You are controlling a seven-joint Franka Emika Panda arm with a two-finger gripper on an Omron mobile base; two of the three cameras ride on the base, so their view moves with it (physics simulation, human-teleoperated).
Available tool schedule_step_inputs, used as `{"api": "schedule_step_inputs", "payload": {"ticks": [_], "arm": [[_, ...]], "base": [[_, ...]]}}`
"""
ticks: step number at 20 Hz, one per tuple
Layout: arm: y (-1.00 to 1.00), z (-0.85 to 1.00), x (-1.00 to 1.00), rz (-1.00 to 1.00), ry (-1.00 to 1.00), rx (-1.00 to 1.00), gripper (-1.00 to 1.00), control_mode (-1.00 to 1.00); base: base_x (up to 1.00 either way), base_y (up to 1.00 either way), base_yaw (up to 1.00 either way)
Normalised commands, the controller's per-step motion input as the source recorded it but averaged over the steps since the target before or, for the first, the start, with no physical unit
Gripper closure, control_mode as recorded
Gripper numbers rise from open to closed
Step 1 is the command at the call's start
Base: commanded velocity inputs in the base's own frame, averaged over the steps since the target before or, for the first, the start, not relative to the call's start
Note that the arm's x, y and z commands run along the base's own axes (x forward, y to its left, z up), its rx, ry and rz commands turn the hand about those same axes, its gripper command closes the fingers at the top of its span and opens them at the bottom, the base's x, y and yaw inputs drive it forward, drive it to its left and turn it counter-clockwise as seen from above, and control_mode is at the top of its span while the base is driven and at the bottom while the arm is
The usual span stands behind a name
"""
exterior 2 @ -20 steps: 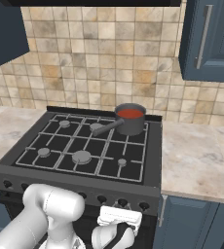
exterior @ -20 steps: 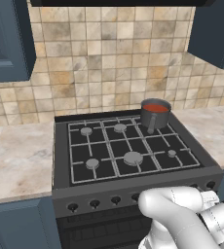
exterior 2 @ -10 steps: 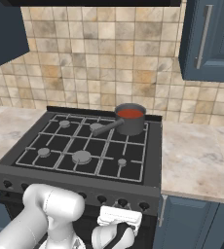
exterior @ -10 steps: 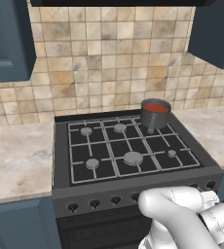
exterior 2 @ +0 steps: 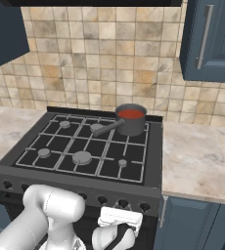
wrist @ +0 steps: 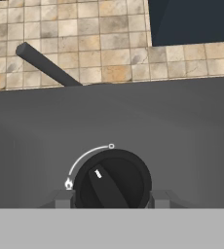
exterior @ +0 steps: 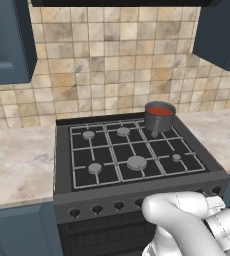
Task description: Wait until the marinara sauce is simmered to a deep red color and then turn off the stove.
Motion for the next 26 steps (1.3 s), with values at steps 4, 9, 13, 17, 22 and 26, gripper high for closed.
{"api": "schedule_step_inputs", "payload": {"ticks": [4,9,13,17,22,26], "arm": [[0.0,0.0,0.0,0.0,0.0,0.0,1.0,-1.0],[0.0,0.0,0.0,0.0,0.0,0.0,1.0,-1.0],[0.0,0.0,0.0,0.0,0.0,0.0,1.0,-1.0],[0.0,0.0,0.0,0.0,0.0,0.0,1.0,-1.0],[0.0,0.0,0.0,0.0,0.0,0.0,1.0,-1.0],[0.0,0.0,0.0,0.0,0.0,0.0,1.0,-1.0]], "base": [[0.0,0.0,0.0],[0.0,0.0,0.0],[0.0,0.0,0.0],[0.0,0.0,0.0],[0.0,0.0,0.0],[0.0,0.0,0.0]]}}
